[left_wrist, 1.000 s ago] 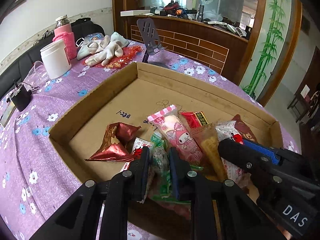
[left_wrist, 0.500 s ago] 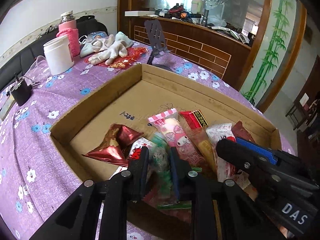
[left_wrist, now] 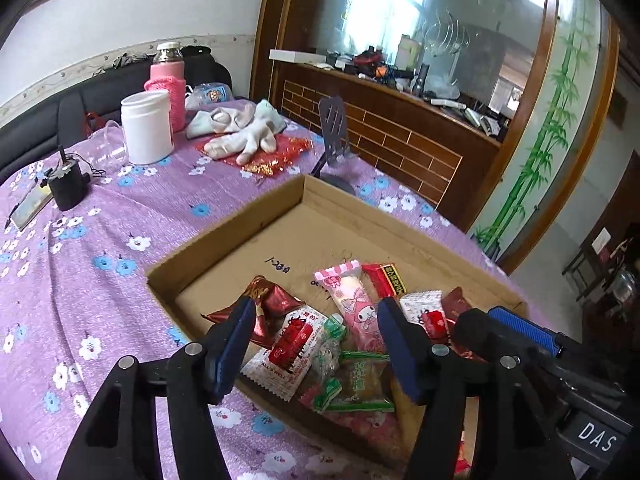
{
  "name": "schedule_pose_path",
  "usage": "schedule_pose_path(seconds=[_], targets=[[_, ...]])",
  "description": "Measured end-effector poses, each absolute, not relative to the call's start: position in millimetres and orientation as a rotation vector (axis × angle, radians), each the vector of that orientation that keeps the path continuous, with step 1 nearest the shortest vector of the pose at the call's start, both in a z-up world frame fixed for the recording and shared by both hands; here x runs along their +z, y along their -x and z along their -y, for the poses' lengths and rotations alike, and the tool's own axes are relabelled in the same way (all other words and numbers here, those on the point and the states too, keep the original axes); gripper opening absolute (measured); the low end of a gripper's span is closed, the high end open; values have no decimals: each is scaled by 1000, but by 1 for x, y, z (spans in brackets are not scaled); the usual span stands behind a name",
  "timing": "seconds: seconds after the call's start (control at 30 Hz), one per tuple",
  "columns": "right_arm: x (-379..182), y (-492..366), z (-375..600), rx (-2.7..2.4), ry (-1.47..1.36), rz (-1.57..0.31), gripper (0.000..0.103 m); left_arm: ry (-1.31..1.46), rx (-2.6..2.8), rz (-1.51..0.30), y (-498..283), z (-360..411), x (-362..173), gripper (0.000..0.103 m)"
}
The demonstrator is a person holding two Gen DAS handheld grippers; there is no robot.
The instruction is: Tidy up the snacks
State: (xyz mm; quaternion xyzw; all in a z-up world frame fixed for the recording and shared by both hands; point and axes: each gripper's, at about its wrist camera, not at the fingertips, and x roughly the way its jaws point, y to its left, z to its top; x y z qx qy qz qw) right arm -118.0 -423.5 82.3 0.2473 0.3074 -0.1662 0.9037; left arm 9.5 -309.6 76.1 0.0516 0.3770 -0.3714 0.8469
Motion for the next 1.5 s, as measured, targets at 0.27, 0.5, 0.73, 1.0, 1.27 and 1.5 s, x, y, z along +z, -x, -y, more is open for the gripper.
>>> schedule_pose_path(seconds=[0.27,0.5,0.73,1.0,1.27,1.5], targets=[[97,126,409,-352,-482,-613,58,-80,-773,-761,-3,286,88,77],[105,130,391,-343,-447,-616,59,-51,-757,-752,-2,263,94,77],[115,135,374,-340,-409,-605,62,-41,-740,-752,2,239,95,78],[114,145,350,-329,-346,-620,68,-97,-720,-742,24,199,93,85],[103,150,320,-303,-323,-633,73,-53,-687,-761,42,150,81,91],[80,152,297,-317,-297,-673,75,-78,-570,-698,39,130,60,96]])
